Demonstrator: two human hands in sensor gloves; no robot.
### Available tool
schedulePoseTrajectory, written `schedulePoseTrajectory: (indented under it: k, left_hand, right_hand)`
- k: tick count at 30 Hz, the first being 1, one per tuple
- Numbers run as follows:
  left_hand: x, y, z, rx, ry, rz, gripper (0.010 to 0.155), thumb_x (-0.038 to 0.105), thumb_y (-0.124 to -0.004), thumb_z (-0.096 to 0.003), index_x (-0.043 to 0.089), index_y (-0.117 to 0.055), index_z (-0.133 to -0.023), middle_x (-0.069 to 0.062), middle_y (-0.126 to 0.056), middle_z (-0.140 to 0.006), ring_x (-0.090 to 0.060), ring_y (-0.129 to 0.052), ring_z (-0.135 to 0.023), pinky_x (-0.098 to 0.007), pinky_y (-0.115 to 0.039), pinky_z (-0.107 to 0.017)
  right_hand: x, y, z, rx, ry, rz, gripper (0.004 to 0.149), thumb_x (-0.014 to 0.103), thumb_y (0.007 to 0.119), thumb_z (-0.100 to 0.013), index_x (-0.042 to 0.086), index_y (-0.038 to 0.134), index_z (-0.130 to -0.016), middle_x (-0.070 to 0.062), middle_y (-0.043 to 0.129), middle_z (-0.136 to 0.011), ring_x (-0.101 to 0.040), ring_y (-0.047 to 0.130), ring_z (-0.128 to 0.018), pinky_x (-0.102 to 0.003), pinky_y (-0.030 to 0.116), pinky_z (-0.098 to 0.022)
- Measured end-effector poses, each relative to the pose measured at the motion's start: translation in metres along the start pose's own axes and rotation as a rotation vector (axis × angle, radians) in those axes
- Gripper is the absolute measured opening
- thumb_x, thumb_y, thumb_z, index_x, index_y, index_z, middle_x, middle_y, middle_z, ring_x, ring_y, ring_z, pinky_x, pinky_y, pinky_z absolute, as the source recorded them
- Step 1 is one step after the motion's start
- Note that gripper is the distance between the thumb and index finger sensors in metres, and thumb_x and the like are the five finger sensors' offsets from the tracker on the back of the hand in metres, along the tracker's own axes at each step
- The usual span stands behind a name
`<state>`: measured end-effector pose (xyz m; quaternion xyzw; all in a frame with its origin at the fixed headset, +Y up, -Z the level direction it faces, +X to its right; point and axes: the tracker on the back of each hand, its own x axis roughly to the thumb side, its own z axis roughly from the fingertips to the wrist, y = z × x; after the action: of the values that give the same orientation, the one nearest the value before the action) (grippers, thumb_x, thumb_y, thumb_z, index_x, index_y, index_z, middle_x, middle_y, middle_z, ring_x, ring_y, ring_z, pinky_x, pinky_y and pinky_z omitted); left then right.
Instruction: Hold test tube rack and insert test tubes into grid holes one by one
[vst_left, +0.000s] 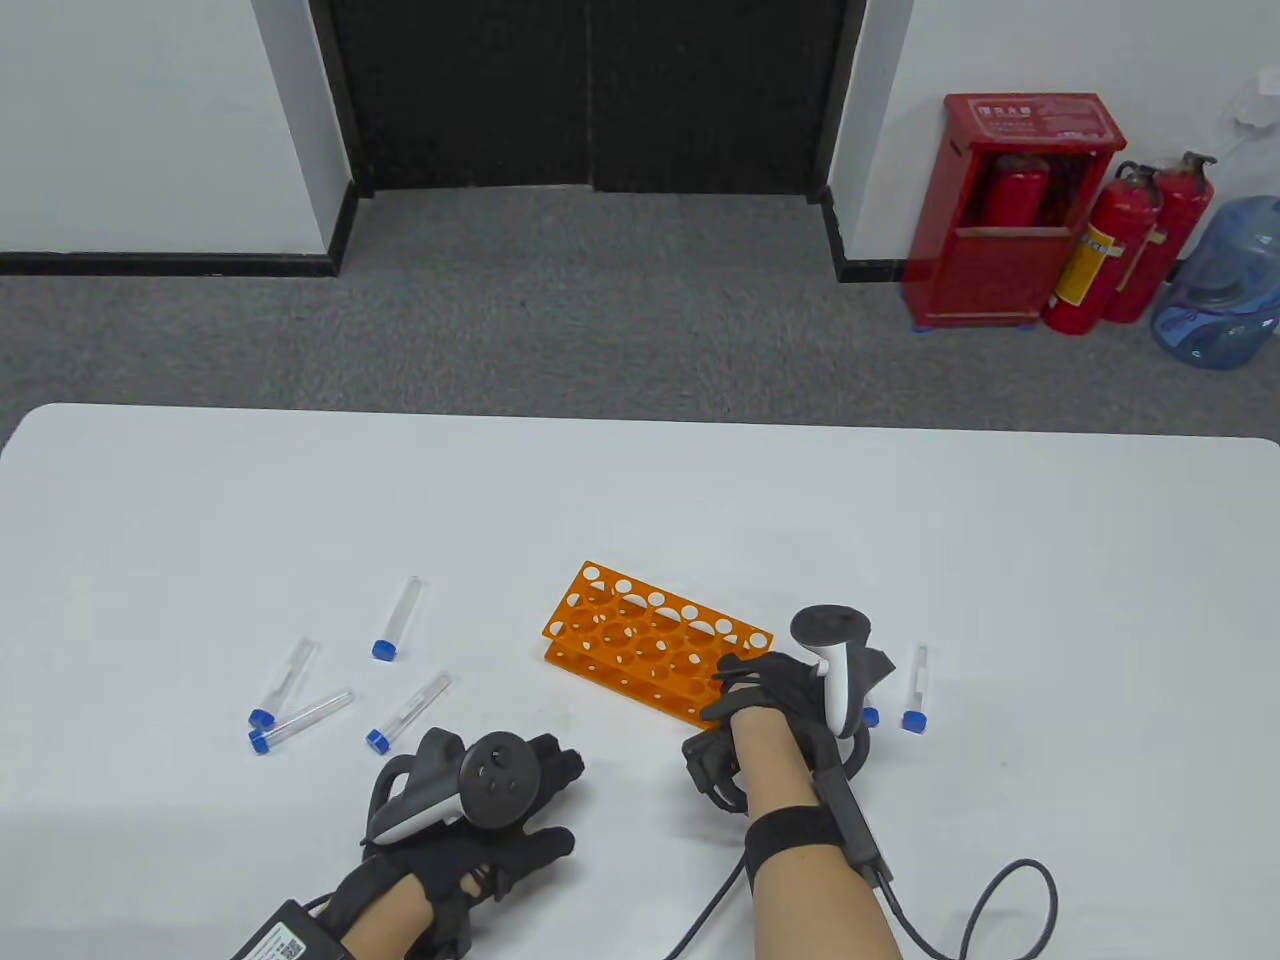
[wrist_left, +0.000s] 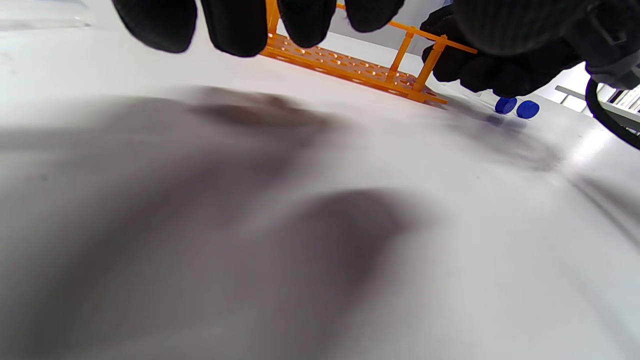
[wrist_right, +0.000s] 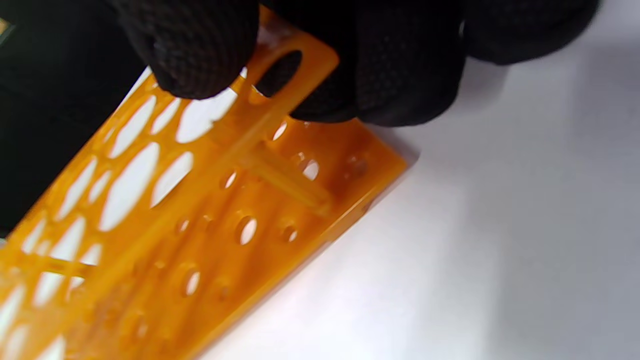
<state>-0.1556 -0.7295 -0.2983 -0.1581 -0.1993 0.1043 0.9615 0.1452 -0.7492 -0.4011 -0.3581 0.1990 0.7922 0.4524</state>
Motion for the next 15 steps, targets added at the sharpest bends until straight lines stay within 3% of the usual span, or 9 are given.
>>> schedulePoseTrajectory:
  k: [7, 10, 15]
  left_hand:
    - [-0.003, 0.001, 0.000, -0.003, 0.012, 0.012, 0.074, 0.064, -0.073, -0.0355, 0.043, -0.052, -0.103, 0.009, -0.052, -0.115, -0.031, -0.070, -0.107, -0.053, -0.070, -0.074]
    - [-0.004, 0.002, 0.000, -0.002, 0.014, 0.013, 0.074, 0.064, -0.073, -0.0355, 0.043, -0.052, -0.103, 0.008, -0.052, -0.115, -0.031, -0.070, -0.107, -0.053, -0.070, -0.074]
    - [-0.010, 0.007, 0.000, 0.018, 0.039, 0.030, 0.073, 0.064, -0.073, -0.0355, 0.043, -0.053, -0.103, 0.009, -0.052, -0.115, -0.032, -0.070, -0.107, -0.053, -0.070, -0.074]
  right_hand:
    - [-0.018, -0.003, -0.011, 0.188, -0.003, -0.275, 0.046, 0.041, 0.079, -0.041, 0.020, 0.079, -0.082, -0.002, 0.095, -0.063, -0.027, 0.096, -0.038, -0.045, 0.082, -0.028]
    - [-0.023, -0.010, -0.010, 0.261, -0.047, -0.418, 0.045, 0.038, 0.079, -0.041, 0.018, 0.080, -0.081, -0.003, 0.099, -0.063, -0.027, 0.097, -0.029, -0.043, 0.082, -0.021]
    - [-0.026, -0.029, 0.000, 0.284, -0.130, -0.436, 0.046, 0.035, 0.077, -0.041, 0.018, 0.080, -0.083, -0.002, 0.101, -0.065, -0.026, 0.097, -0.026, -0.043, 0.082, -0.019]
